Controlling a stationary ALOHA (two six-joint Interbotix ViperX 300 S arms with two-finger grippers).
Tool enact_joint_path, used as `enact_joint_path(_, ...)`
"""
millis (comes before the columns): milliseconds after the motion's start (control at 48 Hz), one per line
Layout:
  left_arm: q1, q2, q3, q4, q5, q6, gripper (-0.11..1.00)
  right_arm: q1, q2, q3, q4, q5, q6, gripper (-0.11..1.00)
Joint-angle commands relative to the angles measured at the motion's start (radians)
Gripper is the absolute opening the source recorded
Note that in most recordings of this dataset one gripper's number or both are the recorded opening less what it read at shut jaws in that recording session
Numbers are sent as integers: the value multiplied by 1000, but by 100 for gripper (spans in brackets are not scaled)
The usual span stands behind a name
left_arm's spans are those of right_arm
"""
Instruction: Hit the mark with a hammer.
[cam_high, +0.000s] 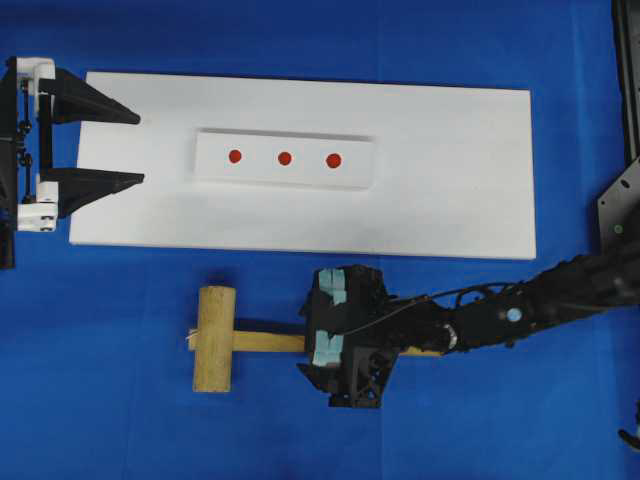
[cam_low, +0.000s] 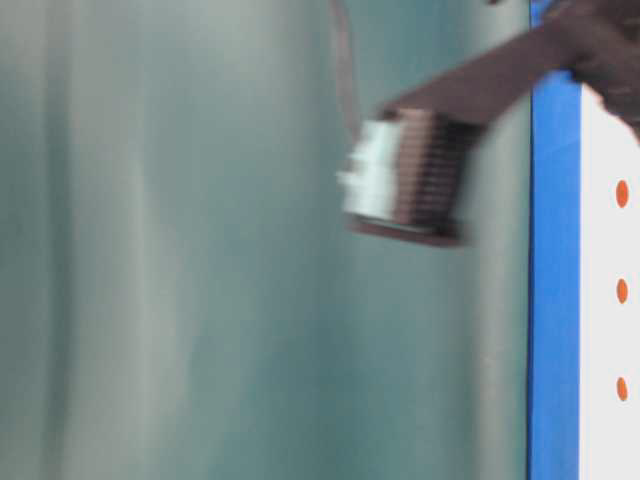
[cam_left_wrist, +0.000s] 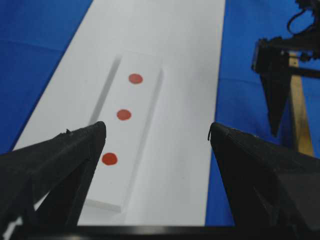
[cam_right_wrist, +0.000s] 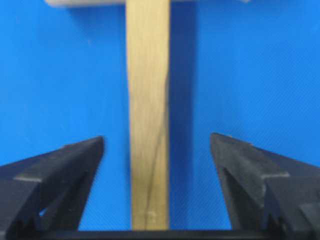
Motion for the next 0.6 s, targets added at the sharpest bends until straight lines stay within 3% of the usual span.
enact_joint_path(0,2,2,-11,-2,-9,-2,81,2,-95,5,-6,-5,-14,77)
enact_joint_path(188,0,2,-11,-2,-9,-2,81,-5,-230,46,-5,-20,-72,76)
enact_joint_path(354,2,0,-11,-2,-9,-2,81,-26,-301,81,-5,-41,-83,76)
enact_joint_path(584,2,-6,-11,0,-9,0,81,-123,-325,103,-6,-29,-118,76)
